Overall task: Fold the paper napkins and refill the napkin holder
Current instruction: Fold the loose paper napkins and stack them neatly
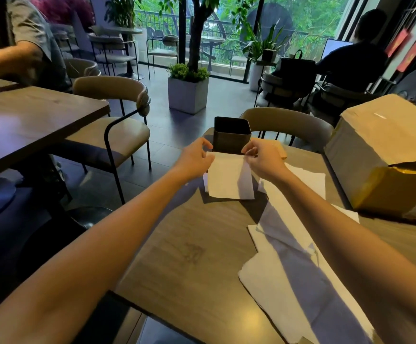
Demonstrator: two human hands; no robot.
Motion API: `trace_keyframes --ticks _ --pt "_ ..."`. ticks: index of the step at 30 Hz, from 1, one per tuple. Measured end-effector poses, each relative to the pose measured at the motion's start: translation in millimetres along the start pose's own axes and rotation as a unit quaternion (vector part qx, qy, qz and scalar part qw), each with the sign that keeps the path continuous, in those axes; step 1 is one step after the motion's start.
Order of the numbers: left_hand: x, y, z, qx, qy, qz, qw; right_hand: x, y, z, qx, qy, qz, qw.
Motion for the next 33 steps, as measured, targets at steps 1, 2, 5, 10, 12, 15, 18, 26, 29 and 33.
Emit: trace_keyframes --ticks 1,2,5,10,12,15,18,26,29,33 --pt "-5.5 -4.1 -2.3 -0.009 0.006 0.004 1.0 -5.1 2.0 -4.2 -0.008 0.0 -0.01 1.0" --pt "-10.6 -8.8 -4.5 -0.021 0.009 0.009 1.0 -9.7 3.9 -8.7 -0.014 -0.001 -0.018 1.0" --pt "-21.9 -25.9 -11.6 -0.056 -0.005 0.039 0.998 -20.3 8.2 -22.4 -0.022 -0.008 -0.029 0.999" --pt "-26.3 -46.2 -18.4 -0.111 -0.015 0.046 0.993 -31.4 18.6 -38.0 0.009 -0.011 -0.031 0.999" --pt "-28.0 -52.1 -20.4 -0.119 -0.025 0.042 0.992 -32.2 21.9 -43.0 0.019 -0.02 -0.032 0.999" --pt "-31.3 -54.7 -22.5 -0.137 -0.031 0.034 0.989 -30.5 23.5 -47.0 0.05 -0.027 -0.022 0.998" --pt "-34.5 -51.9 -23.2 -0.17 -0.028 0.011 0.985 -29.3 22.5 -49.2 0.076 -0.025 -0.005 0.997" --pt "-31.1 -48.6 -27.5 -0.256 -0.031 -0.028 0.966 -23.3 21.0 -54.6 0.125 0.0 0.04 0.991" --pt "-25.1 -41.9 -29.5 -0.302 -0.015 -0.041 0.952 -15.2 18.6 -56.8 0.168 0.028 0.087 0.981" --pt "-15.3 -32.1 -32.3 -0.37 0.026 -0.078 0.925 -9.1 22.0 -57.7 0.194 0.061 0.123 0.971"
Point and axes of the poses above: each hand's wrist, its own x-axis away from the middle knuckle, its own z-axis out of the back of the hand, y = z × x, the point moved 7 cm from there along -x, towards the middle knuckle, and after that the axes turned 5 degrees about -z, right-handed, at the moved point
